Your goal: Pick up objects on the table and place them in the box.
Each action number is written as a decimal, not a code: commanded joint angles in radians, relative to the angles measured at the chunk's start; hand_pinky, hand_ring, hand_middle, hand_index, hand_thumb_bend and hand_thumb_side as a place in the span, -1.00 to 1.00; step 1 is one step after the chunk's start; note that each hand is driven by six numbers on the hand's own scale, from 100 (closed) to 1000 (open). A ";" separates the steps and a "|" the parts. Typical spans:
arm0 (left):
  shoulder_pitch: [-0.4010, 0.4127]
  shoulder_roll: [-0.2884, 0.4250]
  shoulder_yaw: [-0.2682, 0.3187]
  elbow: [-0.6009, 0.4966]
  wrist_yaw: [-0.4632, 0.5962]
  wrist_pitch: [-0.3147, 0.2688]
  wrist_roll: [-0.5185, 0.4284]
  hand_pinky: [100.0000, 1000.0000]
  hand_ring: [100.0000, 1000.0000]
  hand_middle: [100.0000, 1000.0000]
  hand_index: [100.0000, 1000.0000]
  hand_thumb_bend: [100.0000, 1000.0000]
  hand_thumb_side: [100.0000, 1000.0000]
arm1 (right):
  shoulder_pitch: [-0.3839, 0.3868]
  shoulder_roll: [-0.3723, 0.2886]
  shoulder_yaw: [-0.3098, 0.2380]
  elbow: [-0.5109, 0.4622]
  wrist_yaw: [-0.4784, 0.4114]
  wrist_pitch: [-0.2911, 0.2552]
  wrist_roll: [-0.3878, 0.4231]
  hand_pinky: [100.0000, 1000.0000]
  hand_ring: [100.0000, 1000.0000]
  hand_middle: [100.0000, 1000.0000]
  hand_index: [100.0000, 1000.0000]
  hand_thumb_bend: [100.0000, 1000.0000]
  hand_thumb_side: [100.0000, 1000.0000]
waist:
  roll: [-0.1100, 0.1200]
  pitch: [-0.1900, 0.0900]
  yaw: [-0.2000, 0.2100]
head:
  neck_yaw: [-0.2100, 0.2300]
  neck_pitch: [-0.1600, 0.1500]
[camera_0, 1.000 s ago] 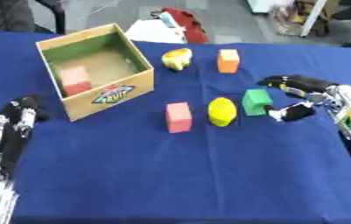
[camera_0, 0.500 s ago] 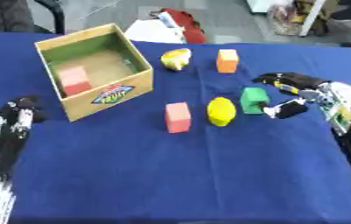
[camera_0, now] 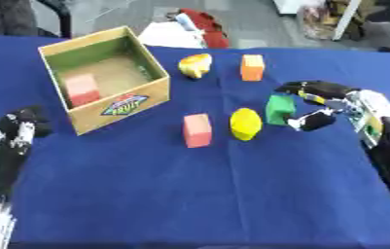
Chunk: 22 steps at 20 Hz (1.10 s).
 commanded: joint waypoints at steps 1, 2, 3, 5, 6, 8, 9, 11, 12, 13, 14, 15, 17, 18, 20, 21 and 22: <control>-0.014 0.015 0.002 -0.016 0.001 -0.003 -0.003 0.29 0.06 0.09 0.48 -1.00 0.42 | -0.027 -0.011 -0.008 0.004 0.018 0.000 0.037 0.66 0.76 0.76 1.00 -1.00 -0.27 | -0.004 -0.014 0.001 | -0.002 0.005; -0.014 0.014 0.002 -0.016 0.001 -0.003 -0.003 0.29 0.06 0.09 0.48 -1.00 0.42 | -0.028 -0.010 -0.008 0.004 0.018 -0.001 0.048 0.65 0.72 0.64 1.00 -1.00 -0.48 | -0.004 -0.014 0.002 | -0.002 0.005; -0.014 0.014 0.002 -0.016 0.001 -0.003 -0.003 0.29 0.06 0.09 0.48 -1.00 0.42 | -0.028 -0.009 -0.008 0.002 0.017 -0.002 0.057 0.64 0.71 0.60 0.99 -1.00 -0.54 | -0.004 -0.014 0.002 | -0.002 0.005; -0.013 0.014 0.002 -0.016 0.001 -0.003 -0.003 0.29 0.06 0.09 0.48 -1.00 0.42 | -0.027 -0.008 -0.007 -0.003 0.012 -0.003 0.068 0.63 0.68 0.50 0.94 -1.00 -0.70 | -0.005 -0.014 0.002 | -0.002 0.005; -0.013 0.014 0.002 -0.016 0.002 -0.003 -0.003 0.29 0.06 0.09 0.48 -1.00 0.42 | -0.026 -0.008 -0.007 -0.004 0.009 -0.003 0.073 0.62 0.66 0.43 0.91 -1.00 -0.81 | -0.005 -0.014 0.002 | -0.002 0.005; -0.013 0.014 0.002 -0.016 0.002 -0.003 -0.004 0.30 0.06 0.09 0.48 -1.00 0.42 | -0.025 -0.007 -0.007 -0.008 0.004 -0.003 0.077 0.59 0.60 0.18 0.86 -1.00 -0.95 | -0.005 -0.014 0.002 | -0.002 0.005; -0.013 0.013 0.002 -0.016 0.002 -0.003 -0.004 0.29 0.06 0.09 0.48 -1.00 0.42 | -0.024 -0.007 -0.008 -0.011 0.000 -0.004 0.072 0.59 0.59 0.16 0.86 -1.00 -0.96 | -0.005 -0.014 0.001 | -0.002 0.005; -0.013 0.014 0.002 -0.016 0.002 -0.003 -0.004 0.30 0.06 0.09 0.48 -1.00 0.42 | -0.023 -0.008 -0.010 -0.019 -0.011 -0.007 0.049 0.55 0.52 -0.06 0.82 -1.00 -0.98 | -0.004 -0.014 0.001 | -0.001 0.005; -0.013 0.014 0.002 -0.016 0.002 -0.003 -0.004 0.30 0.06 0.09 0.48 -1.00 0.42 | -0.023 -0.009 -0.012 -0.024 -0.017 -0.009 0.030 0.52 0.47 -0.16 0.79 -1.00 -0.99 | -0.004 -0.014 0.001 | -0.001 0.005; -0.013 0.014 0.002 -0.016 0.002 -0.003 -0.003 0.30 0.06 0.09 0.48 -1.00 0.42 | -0.023 -0.010 -0.014 -0.028 -0.025 -0.011 0.009 0.50 0.44 -0.23 0.77 -1.00 -1.00 | -0.003 -0.015 0.000 | -0.001 0.005; -0.013 0.013 0.002 -0.016 0.002 -0.003 -0.003 0.30 0.06 0.09 0.48 -1.00 0.42 | -0.024 -0.011 -0.016 -0.031 -0.035 -0.013 -0.012 0.49 0.39 -0.31 0.75 -1.00 -1.00 | -0.003 -0.015 0.000 | 0.000 0.005; -0.013 0.013 0.002 -0.016 0.002 -0.003 -0.003 0.30 0.06 0.09 0.48 -1.00 0.42 | -0.026 -0.012 -0.019 -0.036 -0.049 -0.016 -0.033 0.48 0.36 -0.34 0.75 -1.00 -1.00 | -0.003 -0.015 0.000 | 0.000 0.005; -0.012 0.013 0.002 -0.016 0.002 -0.003 -0.003 0.30 0.06 0.09 0.48 -1.00 0.42 | -0.036 -0.015 -0.021 -0.048 -0.088 -0.024 -0.066 0.48 0.32 -0.38 0.75 -1.00 -1.00 | -0.003 -0.016 -0.002 | 0.000 0.005; -0.012 0.013 0.002 -0.016 0.002 -0.003 -0.003 0.29 0.06 0.09 0.48 -1.00 0.42 | -0.043 -0.018 -0.020 -0.054 -0.109 -0.028 -0.073 0.48 0.32 -0.38 0.76 -1.00 -1.00 | -0.003 -0.016 -0.002 | -0.001 0.005; -0.011 0.014 0.002 -0.015 0.002 -0.003 -0.003 0.29 0.06 0.09 0.48 -1.00 0.42 | -0.065 -0.020 -0.015 -0.070 -0.158 -0.032 -0.066 0.49 0.31 -0.38 0.77 -1.00 -1.00 | -0.003 -0.017 -0.003 | -0.003 0.005; -0.011 0.014 0.001 -0.016 0.002 -0.003 -0.003 0.29 0.06 0.09 0.48 -1.00 0.42 | -0.081 -0.021 -0.012 -0.079 -0.183 -0.035 -0.057 0.49 0.31 -0.38 0.78 -1.00 -0.46 | -0.003 -0.017 -0.003 | -0.004 0.005; -0.011 0.014 0.001 -0.016 0.002 -0.004 -0.004 0.30 0.06 0.09 0.48 -1.00 0.42 | -0.099 -0.019 -0.009 -0.088 -0.207 -0.036 -0.045 0.50 0.30 -0.38 0.78 -1.00 -1.00 | -0.003 -0.018 -0.002 | -0.006 0.005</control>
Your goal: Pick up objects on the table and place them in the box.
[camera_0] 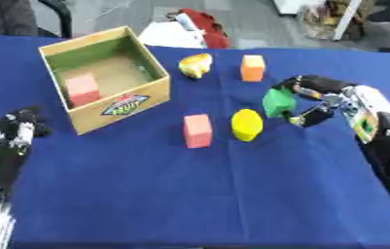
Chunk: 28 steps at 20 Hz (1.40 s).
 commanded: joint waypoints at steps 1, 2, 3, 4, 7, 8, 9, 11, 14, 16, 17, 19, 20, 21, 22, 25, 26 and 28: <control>-0.012 0.014 0.000 -0.015 0.002 -0.002 -0.003 0.30 0.06 0.09 0.48 -1.00 0.42 | -0.067 -0.026 0.006 -0.048 -0.081 -0.007 0.024 0.50 0.30 -0.39 0.77 -1.00 -1.00 | -0.003 -0.017 0.001 | -0.007 0.005; -0.012 0.014 -0.001 -0.015 0.001 -0.002 -0.003 0.30 0.06 0.09 0.48 -1.00 0.42 | -0.089 -0.021 0.010 -0.054 -0.101 -0.007 0.037 0.49 0.29 -0.39 0.77 -1.00 -1.00 | -0.004 -0.017 0.002 | -0.009 0.005; -0.013 0.014 -0.002 -0.015 0.001 -0.002 -0.005 0.30 0.06 0.09 0.48 -1.00 0.42 | -0.115 -0.012 0.016 -0.060 -0.114 -0.007 0.051 0.50 0.30 -0.38 0.77 -1.00 -1.00 | -0.004 -0.017 0.004 | -0.013 0.005; -0.014 0.014 -0.004 -0.014 0.002 -0.002 -0.007 0.30 0.06 0.09 0.48 -1.00 0.42 | -0.138 -0.002 0.020 -0.063 -0.120 -0.006 0.063 0.50 0.30 -0.38 0.77 -1.00 -1.00 | -0.005 -0.016 0.006 | -0.015 0.005; -0.019 0.013 -0.012 -0.014 0.003 -0.003 -0.014 0.30 0.06 0.09 0.48 -1.00 0.42 | -0.205 0.044 0.025 -0.047 -0.108 0.002 0.090 0.50 0.31 -0.36 0.78 -1.00 -1.00 | -0.006 -0.014 0.021 | -0.030 0.003; -0.022 0.013 -0.015 -0.014 0.004 -0.003 -0.017 0.30 0.06 0.09 0.48 -1.00 0.42 | -0.224 0.063 0.023 -0.037 -0.098 0.005 0.094 0.50 0.31 -0.36 0.78 -1.00 -1.00 | -0.006 -0.012 0.029 | -0.037 0.000; -0.026 0.013 -0.019 -0.013 0.006 -0.004 -0.021 0.30 0.06 0.09 0.48 -1.00 0.42 | -0.242 0.084 0.019 -0.025 -0.086 0.009 0.096 0.50 0.31 -0.34 0.79 -1.00 -1.00 | -0.006 -0.009 0.038 | -0.044 -0.004; -0.037 0.014 -0.025 -0.014 0.008 -0.005 -0.027 0.30 0.06 0.09 0.48 -1.00 0.42 | -0.275 0.124 0.012 -0.002 -0.057 0.016 0.094 0.50 0.32 -0.32 0.79 -1.00 -1.00 | -0.008 -0.001 0.058 | -0.061 -0.013; -0.057 0.014 -0.040 -0.016 0.011 -0.006 -0.041 0.30 0.06 0.09 0.48 -1.00 0.42 | -0.318 0.182 -0.002 0.025 0.006 0.030 0.082 0.51 0.34 -0.27 0.81 -1.00 -1.00 | -0.014 0.013 0.098 | -0.099 -0.030; -0.069 0.013 -0.050 -0.016 0.014 -0.007 -0.051 0.30 0.05 0.09 0.48 -1.00 0.42 | -0.340 0.216 -0.016 0.046 0.051 0.044 0.068 0.52 0.35 -0.17 0.84 -1.00 -1.00 | -0.017 0.020 0.127 | -0.128 -0.037; -0.075 0.013 -0.055 -0.017 0.016 -0.007 -0.056 0.30 0.05 0.09 0.48 -1.00 0.42 | -0.348 0.235 -0.025 0.062 0.069 0.053 0.061 0.52 0.36 -0.10 0.85 -1.00 -1.00 | -0.018 0.023 0.143 | -0.143 -0.040; -0.086 0.012 -0.064 -0.018 0.021 -0.008 -0.066 0.30 0.05 0.09 0.48 -1.00 0.42 | -0.363 0.266 -0.041 0.091 0.100 0.072 0.048 0.53 0.38 0.00 0.88 -1.00 -1.00 | -0.021 0.029 0.170 | -0.171 -0.044; -0.091 0.011 -0.068 -0.018 0.024 -0.008 -0.070 0.30 0.05 0.09 0.48 -1.00 0.42 | -0.367 0.278 -0.048 0.103 0.114 0.080 0.040 0.54 0.41 0.10 0.91 -1.00 -0.99 | -0.021 0.031 0.180 | -0.182 -0.045; -0.094 0.011 -0.071 -0.018 0.027 -0.008 -0.074 0.30 0.05 0.09 0.48 -1.00 0.42 | -0.371 0.290 -0.051 0.113 0.128 0.088 0.033 0.56 0.46 0.28 0.95 -1.00 -0.98 | -0.021 0.033 0.190 | -0.192 -0.046; -0.096 0.012 -0.073 -0.018 0.028 -0.008 -0.077 0.30 0.05 0.09 0.48 -1.00 0.42 | -0.373 0.301 -0.052 0.121 0.146 0.095 0.029 0.56 0.46 0.28 0.95 -1.00 -0.98 | -0.021 0.035 0.197 | -0.200 -0.047; -0.101 0.013 -0.075 -0.018 0.030 -0.007 -0.080 0.30 0.05 0.09 0.48 -1.00 0.42 | -0.375 0.334 -0.048 0.127 0.217 0.126 0.010 0.61 0.62 0.73 1.00 -1.00 -0.39 | -0.021 0.041 0.207 | -0.215 -0.047; -0.103 0.012 -0.076 -0.018 0.030 -0.007 -0.081 0.30 0.05 0.09 0.48 -1.00 0.42 | -0.374 0.345 -0.046 0.125 0.246 0.139 -0.006 0.61 0.62 0.76 1.00 -1.00 -0.36 | -0.021 0.042 0.209 | -0.219 -0.046; -0.105 0.011 -0.077 -0.018 0.031 -0.007 -0.083 0.30 0.05 0.09 0.48 -1.00 0.42 | -0.370 0.361 -0.044 0.121 0.302 0.166 -0.049 0.62 0.66 0.85 1.00 -1.00 -0.22 | -0.021 0.043 0.212 | -0.226 -0.047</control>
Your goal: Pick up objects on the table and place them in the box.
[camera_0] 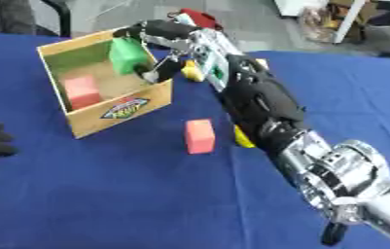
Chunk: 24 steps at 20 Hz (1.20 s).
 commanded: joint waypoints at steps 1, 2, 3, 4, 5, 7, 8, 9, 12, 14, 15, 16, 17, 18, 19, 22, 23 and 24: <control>-0.014 0.011 -0.003 -0.018 0.004 -0.001 -0.006 0.30 0.05 0.09 0.48 -1.00 0.42 | -0.021 0.015 0.001 -0.014 0.085 0.038 -0.063 0.62 0.68 0.90 1.00 -1.00 -0.12 | -0.006 0.000 0.002 | -0.014 -0.010; -0.013 0.011 -0.002 -0.018 0.003 -0.001 -0.006 0.30 0.05 0.09 0.48 -1.00 0.42 | -0.020 0.017 0.002 -0.015 0.107 0.049 -0.085 0.62 0.69 0.92 1.00 -1.00 -0.07 | -0.006 -0.001 0.002 | -0.015 -0.010; -0.012 0.011 -0.001 -0.018 0.003 -0.001 -0.006 0.30 0.05 0.09 0.48 -1.00 0.42 | -0.019 0.018 0.004 -0.017 0.127 0.059 -0.104 0.62 0.71 0.96 1.00 -1.00 0.03 | -0.006 -0.001 0.001 | -0.015 -0.010; -0.011 0.011 -0.001 -0.017 0.003 0.000 -0.005 0.30 0.05 0.09 0.48 -1.00 0.42 | -0.018 0.018 0.005 -0.017 0.144 0.069 -0.120 0.62 0.72 0.97 1.00 -1.00 0.06 | -0.006 -0.002 0.001 | -0.015 -0.009; -0.010 0.011 0.000 -0.017 0.002 0.000 -0.005 0.30 0.05 0.09 0.48 -1.00 0.42 | -0.017 0.017 0.006 -0.015 0.159 0.078 -0.131 0.62 0.74 0.99 1.00 -1.00 0.17 | -0.006 -0.003 0.000 | -0.016 -0.009; -0.009 0.011 0.000 -0.016 0.002 0.000 -0.005 0.30 0.05 0.09 0.48 -1.00 0.42 | -0.016 0.014 0.008 -0.013 0.187 0.095 -0.139 0.63 0.77 1.00 1.00 -1.00 0.20 | -0.006 -0.005 -0.001 | -0.015 -0.010; -0.009 0.011 -0.001 -0.016 0.002 -0.001 -0.005 0.30 0.05 0.09 0.48 -1.00 0.42 | -0.016 0.013 0.009 -0.011 0.202 0.104 -0.138 0.63 0.79 1.00 1.00 -1.00 0.20 | -0.006 -0.006 -0.001 | -0.016 -0.010; -0.009 0.011 0.000 -0.016 0.002 -0.001 -0.005 0.30 0.05 0.09 0.48 -1.00 0.42 | -0.015 0.013 0.009 -0.010 0.217 0.111 -0.136 0.64 0.81 1.00 1.00 -1.00 0.17 | -0.005 -0.006 -0.001 | -0.017 -0.010; -0.009 0.011 0.001 -0.016 0.001 -0.001 -0.004 0.30 0.05 0.09 0.48 -1.00 0.42 | -0.013 0.011 0.010 -0.002 0.263 0.119 -0.113 0.73 0.92 1.00 1.00 -1.00 0.02 | -0.004 -0.007 -0.001 | -0.019 -0.013; -0.009 0.011 0.001 -0.016 0.001 0.000 -0.004 0.30 0.05 0.08 0.48 -1.00 0.42 | -0.011 0.010 0.009 0.004 0.289 0.118 -0.091 0.80 0.99 1.00 1.00 -1.00 -0.33 | -0.004 -0.007 -0.001 | -0.019 -0.014; -0.009 0.011 0.002 -0.016 0.001 0.000 -0.003 0.30 0.05 0.08 0.48 -1.00 0.42 | -0.009 0.010 0.008 0.006 0.298 0.116 -0.081 0.82 1.00 1.00 1.00 -1.00 -0.48 | -0.004 -0.007 -0.001 | -0.019 -0.014; -0.008 0.012 0.002 -0.016 0.000 0.000 -0.003 0.30 0.05 0.08 0.48 -1.00 0.42 | -0.008 0.009 0.006 0.009 0.304 0.115 -0.071 0.82 1.00 1.00 1.00 -1.00 -0.55 | -0.003 -0.008 -0.001 | -0.019 -0.015; -0.008 0.012 0.002 -0.016 0.000 0.000 -0.003 0.30 0.05 0.08 0.48 -1.00 0.42 | -0.007 0.009 0.005 0.010 0.308 0.114 -0.063 0.82 1.00 1.00 1.00 -1.00 -0.56 | -0.003 -0.008 -0.001 | -0.019 -0.015; -0.009 0.012 0.003 -0.016 0.000 0.000 -0.003 0.30 0.05 0.08 0.48 -1.00 0.42 | -0.006 0.008 0.004 0.011 0.309 0.113 -0.057 0.81 1.00 1.00 1.00 -1.00 -0.53 | -0.003 -0.008 -0.001 | -0.019 -0.016; -0.009 0.012 0.003 -0.016 0.000 0.000 -0.003 0.30 0.05 0.08 0.48 -1.00 0.42 | -0.006 0.008 0.003 0.011 0.309 0.112 -0.053 0.81 1.00 1.00 1.00 -1.00 -0.51 | -0.003 -0.008 -0.001 | -0.019 -0.017; -0.009 0.012 0.003 -0.016 0.000 0.000 -0.002 0.30 0.05 0.08 0.48 -1.00 0.42 | -0.007 0.006 0.004 0.004 0.311 0.109 -0.053 0.80 0.99 1.00 1.00 -0.97 -0.92 | -0.003 -0.008 0.000 | -0.021 -0.017; -0.008 0.012 0.004 -0.016 0.000 0.000 -0.002 0.30 0.05 0.08 0.48 -1.00 0.42 | -0.007 0.005 0.005 0.003 0.311 0.107 -0.052 0.80 0.99 1.00 1.00 -0.90 -1.00 | -0.003 -0.008 0.001 | -0.021 -0.017; -0.008 0.012 0.004 -0.016 0.000 0.000 -0.002 0.30 0.05 0.08 0.48 -1.00 0.42 | -0.007 0.004 0.005 0.001 0.311 0.105 -0.051 0.80 0.99 1.00 1.00 -0.88 -1.00 | -0.003 -0.008 0.001 | -0.022 -0.017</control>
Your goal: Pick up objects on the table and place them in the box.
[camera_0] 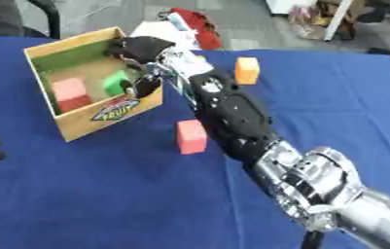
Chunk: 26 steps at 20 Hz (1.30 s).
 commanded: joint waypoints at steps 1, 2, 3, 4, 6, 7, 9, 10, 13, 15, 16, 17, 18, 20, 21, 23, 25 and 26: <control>-0.005 0.012 0.004 -0.016 -0.002 -0.001 0.000 0.30 0.05 0.08 0.48 -1.00 0.42 | -0.020 -0.021 -0.001 -0.020 0.007 -0.007 0.003 0.79 0.98 1.00 1.00 -0.88 -1.00 | -0.004 -0.009 0.002 | -0.005 -0.013; -0.005 0.012 0.004 -0.016 -0.002 -0.001 0.000 0.30 0.05 0.08 0.48 -1.00 0.42 | -0.021 -0.023 -0.001 -0.023 0.006 -0.008 0.002 0.79 0.98 1.00 1.00 -0.90 -1.00 | -0.004 -0.009 0.002 | -0.005 -0.013; -0.004 0.012 0.004 -0.016 -0.002 -0.001 0.001 0.30 0.05 0.08 0.47 -1.00 0.42 | -0.021 -0.026 -0.003 -0.025 0.002 -0.010 0.002 0.79 0.98 1.00 1.00 -0.92 -1.00 | -0.004 -0.009 0.002 | -0.006 -0.012; -0.004 0.011 0.004 -0.016 -0.002 -0.001 0.001 0.30 0.05 0.08 0.48 -1.00 0.42 | -0.023 -0.032 -0.005 -0.027 -0.004 -0.012 0.004 0.80 0.98 1.00 1.00 -0.93 -1.00 | -0.004 -0.010 0.002 | -0.007 -0.012; 0.000 0.011 0.006 -0.015 -0.002 -0.001 0.002 0.30 0.05 0.08 0.48 -1.00 0.42 | -0.026 -0.052 -0.013 -0.029 -0.029 -0.017 0.014 0.80 0.97 1.00 1.00 -1.00 -1.00 | -0.004 -0.013 0.001 | -0.007 -0.011; 0.002 0.011 0.007 -0.015 -0.003 -0.001 0.003 0.30 0.05 0.08 0.48 -1.00 0.44 | -0.028 -0.065 -0.020 -0.027 -0.052 -0.019 0.025 0.80 0.96 1.00 1.00 -1.00 -1.00 | -0.004 -0.014 -0.001 | -0.006 -0.010; 0.007 0.013 0.011 -0.014 -0.004 0.000 0.006 0.30 0.05 0.08 0.47 -1.00 0.42 | -0.034 -0.098 -0.031 -0.023 -0.101 -0.021 0.057 0.80 0.96 1.00 1.00 -1.00 -1.00 | -0.005 -0.019 -0.006 | -0.002 -0.006; 0.010 0.014 0.012 -0.014 -0.004 0.000 0.008 0.30 0.05 0.08 0.47 -1.00 0.42 | -0.037 -0.118 -0.035 -0.025 -0.123 -0.021 0.075 0.79 0.95 1.00 1.00 -1.00 -1.00 | -0.005 -0.021 -0.010 | 0.000 -0.004; 0.018 0.016 0.016 -0.012 -0.006 0.000 0.011 0.30 0.04 0.08 0.47 -1.00 0.42 | -0.038 -0.171 -0.047 -0.032 -0.178 -0.017 0.129 0.79 0.96 1.00 1.00 -1.00 -1.00 | -0.007 -0.027 -0.022 | 0.008 0.000; 0.023 0.017 0.018 -0.012 -0.007 0.000 0.014 0.30 0.04 0.08 0.47 -1.00 0.42 | -0.035 -0.200 -0.053 -0.035 -0.198 -0.011 0.158 0.79 0.96 1.00 1.00 -1.00 -1.00 | -0.007 -0.030 -0.030 | 0.015 0.001; 0.024 0.018 0.019 -0.012 -0.008 0.000 0.015 0.30 0.04 0.08 0.47 -1.00 0.42 | -0.031 -0.211 -0.056 -0.034 -0.202 -0.006 0.169 0.78 0.95 1.00 1.00 -1.00 -1.00 | -0.007 -0.031 -0.034 | 0.018 0.002; 0.025 0.018 0.020 -0.012 -0.008 0.000 0.016 0.30 0.04 0.08 0.47 -1.00 0.42 | -0.028 -0.220 -0.059 -0.030 -0.204 0.000 0.178 0.78 0.95 1.00 1.00 -1.00 -1.00 | -0.006 -0.031 -0.037 | 0.021 0.001; 0.025 0.018 0.020 -0.012 -0.009 0.000 0.016 0.30 0.04 0.08 0.47 -1.00 0.42 | -0.023 -0.227 -0.062 -0.024 -0.198 0.008 0.186 0.78 0.95 1.00 1.00 -0.94 -1.00 | -0.006 -0.031 -0.039 | 0.024 0.000; 0.025 0.019 0.022 -0.012 -0.009 0.000 0.018 0.30 0.04 0.08 0.47 -1.00 0.42 | -0.014 -0.232 -0.065 -0.007 -0.175 0.021 0.195 0.78 0.95 1.00 1.00 -0.90 -1.00 | -0.003 -0.029 -0.041 | 0.029 -0.004; 0.025 0.019 0.022 -0.012 -0.009 0.000 0.018 0.30 0.04 0.08 0.47 -1.00 0.42 | -0.010 -0.230 -0.066 0.001 -0.161 0.024 0.196 0.78 0.95 1.00 1.00 -0.90 -1.00 | -0.002 -0.028 -0.042 | 0.031 -0.007; 0.022 0.019 0.023 -0.013 -0.009 0.000 0.018 0.30 0.04 0.08 0.47 -1.00 0.42 | -0.002 -0.225 -0.067 0.014 -0.131 0.028 0.189 0.77 0.95 1.00 1.00 -0.87 -1.00 | 0.001 -0.023 -0.042 | 0.033 -0.011; 0.020 0.019 0.023 -0.014 -0.009 0.000 0.019 0.30 0.04 0.08 0.47 -1.00 0.42 | 0.003 -0.218 -0.071 0.023 -0.102 0.033 0.170 0.76 0.93 1.00 1.00 -0.89 -1.00 | 0.004 -0.019 -0.041 | 0.031 -0.015; 0.019 0.020 0.023 -0.014 -0.009 0.000 0.019 0.30 0.04 0.08 0.48 -1.00 0.42 | 0.005 -0.215 -0.073 0.027 -0.090 0.036 0.159 0.74 0.92 0.99 1.00 -0.98 -1.00 | 0.005 -0.017 -0.040 | 0.031 -0.017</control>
